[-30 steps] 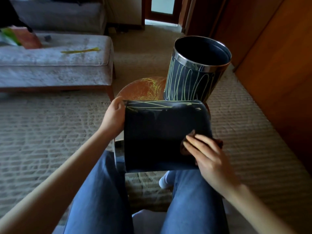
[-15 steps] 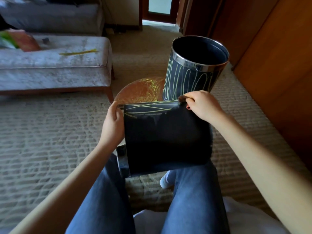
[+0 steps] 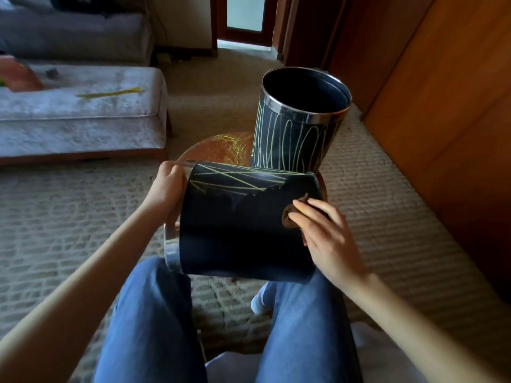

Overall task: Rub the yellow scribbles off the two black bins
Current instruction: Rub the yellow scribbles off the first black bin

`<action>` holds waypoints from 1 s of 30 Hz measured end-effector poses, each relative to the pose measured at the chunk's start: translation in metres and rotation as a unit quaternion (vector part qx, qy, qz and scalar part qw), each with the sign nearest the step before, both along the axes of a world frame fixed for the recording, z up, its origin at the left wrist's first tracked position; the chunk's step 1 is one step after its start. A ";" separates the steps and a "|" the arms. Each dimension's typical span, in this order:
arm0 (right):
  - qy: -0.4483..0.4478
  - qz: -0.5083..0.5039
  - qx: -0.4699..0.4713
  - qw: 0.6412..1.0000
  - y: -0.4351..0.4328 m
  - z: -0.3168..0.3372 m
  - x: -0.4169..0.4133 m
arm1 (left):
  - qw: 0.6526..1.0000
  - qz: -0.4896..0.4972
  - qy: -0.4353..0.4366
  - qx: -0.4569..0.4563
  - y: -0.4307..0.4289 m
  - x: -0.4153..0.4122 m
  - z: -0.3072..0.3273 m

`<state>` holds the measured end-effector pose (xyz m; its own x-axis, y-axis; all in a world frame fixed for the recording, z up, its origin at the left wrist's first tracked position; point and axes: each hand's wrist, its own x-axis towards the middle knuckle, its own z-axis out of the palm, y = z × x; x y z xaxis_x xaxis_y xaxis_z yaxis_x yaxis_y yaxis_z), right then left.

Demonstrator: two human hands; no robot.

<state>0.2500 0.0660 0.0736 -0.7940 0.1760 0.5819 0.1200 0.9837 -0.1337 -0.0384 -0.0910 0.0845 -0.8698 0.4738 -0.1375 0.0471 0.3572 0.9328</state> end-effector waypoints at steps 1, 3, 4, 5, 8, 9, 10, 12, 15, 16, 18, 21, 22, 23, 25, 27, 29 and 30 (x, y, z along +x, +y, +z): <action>0.004 0.005 0.006 1.000 -0.002 0.000 0.002 | 1.000 -0.012 0.000 -0.001 0.003 -0.004 0.002; 0.003 0.019 0.023 1.000 -0.004 0.000 0.007 | 0.999 -0.046 0.003 -0.007 0.006 -0.005 0.006; 0.001 0.025 0.032 0.999 -0.004 0.001 0.009 | 0.998 -0.063 0.010 -0.013 0.007 -0.005 0.006; -0.003 0.030 0.039 0.999 -0.004 0.003 0.010 | 0.997 -0.073 0.017 -0.017 0.006 -0.004 0.005; -0.004 0.030 0.012 0.999 -0.002 0.014 -0.003 | 0.997 -0.069 0.017 0.009 -0.002 0.006 0.003; -0.006 0.023 -0.009 1.000 0.001 0.019 -0.014 | 0.998 -0.063 0.021 0.022 -0.005 0.011 0.004; -0.012 0.014 -0.028 0.999 0.004 0.024 -0.026 | 0.997 -0.057 0.027 0.033 -0.007 0.014 0.000; -0.050 -0.017 -0.067 0.996 0.016 0.034 -0.055 | 0.997 -0.053 0.043 0.037 -0.008 0.023 0.002; -0.150 -0.065 -0.080 0.983 0.029 0.043 -0.090 | 0.997 -0.037 0.047 0.044 -0.009 0.022 0.005; -0.158 -0.075 -0.058 0.983 0.027 0.043 -0.093 | 0.998 -0.041 0.035 0.045 -0.008 0.018 0.004; -0.122 -0.089 0.006 0.989 0.013 0.039 -0.083 | 0.997 -0.059 0.006 0.052 -0.006 0.012 0.003; -0.048 -0.072 0.057 0.995 -0.029 0.024 -0.044 | 0.997 -0.053 -0.024 0.054 -0.001 0.004 0.001; -0.035 -0.058 0.073 0.995 -0.043 0.017 -0.032 | 0.997 -0.052 -0.025 0.049 0.000 0.001 0.000; -0.027 -0.044 0.088 0.995 -0.051 0.011 -0.023 | 0.997 -0.057 -0.029 0.041 0.000 0.001 0.002; -0.012 -0.026 0.098 0.995 -0.051 0.008 -0.019 | 0.996 -0.075 -0.020 0.035 0.001 0.000 0.002; -0.002 -0.033 0.055 0.998 -0.039 0.016 -0.035 | 0.997 -0.077 -0.016 0.025 0.000 0.002 0.005; -0.024 -0.049 0.003 0.999 -0.022 0.029 -0.062 | 0.998 -0.062 -0.011 0.021 -0.001 0.003 -0.002; -0.045 -0.060 -0.015 0.997 -0.012 0.036 -0.078 | 0.998 -0.055 -0.003 0.026 -0.002 0.005 -0.003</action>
